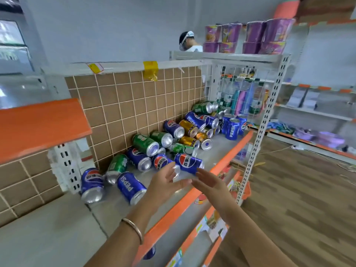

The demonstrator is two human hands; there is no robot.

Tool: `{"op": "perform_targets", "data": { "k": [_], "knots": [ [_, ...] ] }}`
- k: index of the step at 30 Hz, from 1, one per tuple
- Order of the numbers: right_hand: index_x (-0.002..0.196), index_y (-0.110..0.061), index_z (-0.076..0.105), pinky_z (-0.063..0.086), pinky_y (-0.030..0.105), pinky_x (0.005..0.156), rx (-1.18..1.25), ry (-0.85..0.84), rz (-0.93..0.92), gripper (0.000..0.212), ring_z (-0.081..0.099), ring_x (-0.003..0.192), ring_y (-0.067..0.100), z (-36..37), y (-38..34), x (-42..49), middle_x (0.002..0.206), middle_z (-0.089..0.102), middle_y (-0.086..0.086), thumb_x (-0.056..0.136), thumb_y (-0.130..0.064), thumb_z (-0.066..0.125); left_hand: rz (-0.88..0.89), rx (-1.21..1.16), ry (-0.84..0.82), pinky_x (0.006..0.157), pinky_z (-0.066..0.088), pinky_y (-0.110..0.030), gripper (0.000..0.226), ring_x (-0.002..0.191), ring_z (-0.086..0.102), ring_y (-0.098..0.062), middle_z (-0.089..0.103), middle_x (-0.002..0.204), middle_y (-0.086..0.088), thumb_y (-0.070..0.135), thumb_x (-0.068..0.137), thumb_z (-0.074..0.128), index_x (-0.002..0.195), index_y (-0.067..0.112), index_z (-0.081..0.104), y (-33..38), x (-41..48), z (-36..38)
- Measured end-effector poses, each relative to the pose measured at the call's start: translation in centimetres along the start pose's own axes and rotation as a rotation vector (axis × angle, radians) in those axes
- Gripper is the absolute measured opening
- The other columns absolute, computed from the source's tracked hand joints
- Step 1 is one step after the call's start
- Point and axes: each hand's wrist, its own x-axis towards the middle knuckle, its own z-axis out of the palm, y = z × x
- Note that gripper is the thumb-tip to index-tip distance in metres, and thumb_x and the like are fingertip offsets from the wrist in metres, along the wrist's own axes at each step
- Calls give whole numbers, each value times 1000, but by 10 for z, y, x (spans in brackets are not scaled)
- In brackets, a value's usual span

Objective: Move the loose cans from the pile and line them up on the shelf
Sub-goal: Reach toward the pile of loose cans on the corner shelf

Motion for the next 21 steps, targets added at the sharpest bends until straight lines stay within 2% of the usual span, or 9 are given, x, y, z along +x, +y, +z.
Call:
{"op": "perform_targets", "data": {
  "k": [3,4,7,9,11,13,15,18,21],
  "knots": [
    [122,-21,60,48,28,96,-14,-69,-17,42,61,109,10,-22,-2,45,121,65,-3,81,-21,73,-36,-42,99,95,41,-24,106,133,42,-17,36,149,-10,43,59,84,146,16,30,1,36,11],
    [123,-20,60,48,27,94,-21,-95,-12,42,61,109,10,-27,-2,60,121,64,-2,82,-21,72,-51,-65,153,93,41,-23,100,132,43,-17,37,148,-11,41,64,82,145,14,31,2,47,14],
    [131,-10,54,43,24,94,-72,-186,32,49,56,112,13,-39,-7,101,128,59,3,85,-19,68,-99,-45,391,85,44,-17,54,115,53,-14,53,133,-6,25,83,70,130,12,49,7,74,11],
    [132,-6,52,43,29,100,-176,-268,42,49,56,116,19,-42,-11,129,132,57,10,88,-22,65,-128,28,567,88,44,-26,34,106,58,-16,61,122,-4,31,85,68,113,15,58,3,90,-3],
    [128,-3,54,46,35,96,-262,-325,37,46,57,112,26,-40,-16,151,129,58,17,90,-27,63,-182,51,703,90,45,-34,53,104,62,-23,66,114,-10,44,76,71,112,7,61,-1,102,-18],
    [129,-10,55,45,26,85,-280,-353,52,45,57,106,18,-32,-16,168,127,59,8,90,-32,62,-243,61,816,82,48,-34,63,97,64,-27,68,104,-13,49,69,71,109,2,63,-6,110,-32],
    [131,-14,52,43,25,86,-298,-403,51,45,54,107,14,-21,-15,183,127,58,4,91,-32,60,-310,72,872,66,42,-27,42,85,63,-29,65,89,-16,42,82,66,97,2,65,-8,118,-47],
    [131,-13,52,46,32,92,-360,-422,39,42,55,107,17,-2,-19,205,120,59,4,93,-30,57,-335,44,884,64,40,-31,36,72,59,-28,58,67,-18,36,89,60,69,6,58,-12,139,-70],
    [117,-14,60,46,30,81,-355,-371,52,29,57,88,14,13,-22,232,103,64,4,91,-25,59,-399,-14,874,79,50,-39,39,82,63,-30,65,86,-21,44,85,62,72,8,60,-13,162,-88]
  ]
}}
